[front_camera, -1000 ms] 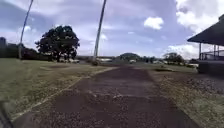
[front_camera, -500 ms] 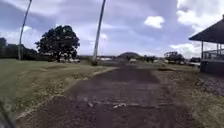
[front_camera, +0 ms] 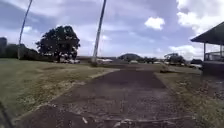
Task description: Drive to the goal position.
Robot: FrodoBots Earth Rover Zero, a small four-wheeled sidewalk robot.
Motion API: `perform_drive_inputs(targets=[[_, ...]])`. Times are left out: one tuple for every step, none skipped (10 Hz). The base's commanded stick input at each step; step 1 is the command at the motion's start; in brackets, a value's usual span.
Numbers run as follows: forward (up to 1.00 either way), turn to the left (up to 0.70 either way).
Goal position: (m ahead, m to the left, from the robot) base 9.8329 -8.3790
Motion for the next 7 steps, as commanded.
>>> perform_drive_inputs(targets=[[0.70,-0.12],[0.70,-0.05],[0.70,0.00],[0.70,0.00],[0.70,-0.04],[0.70,-0.20],[0.70,-0.34]])
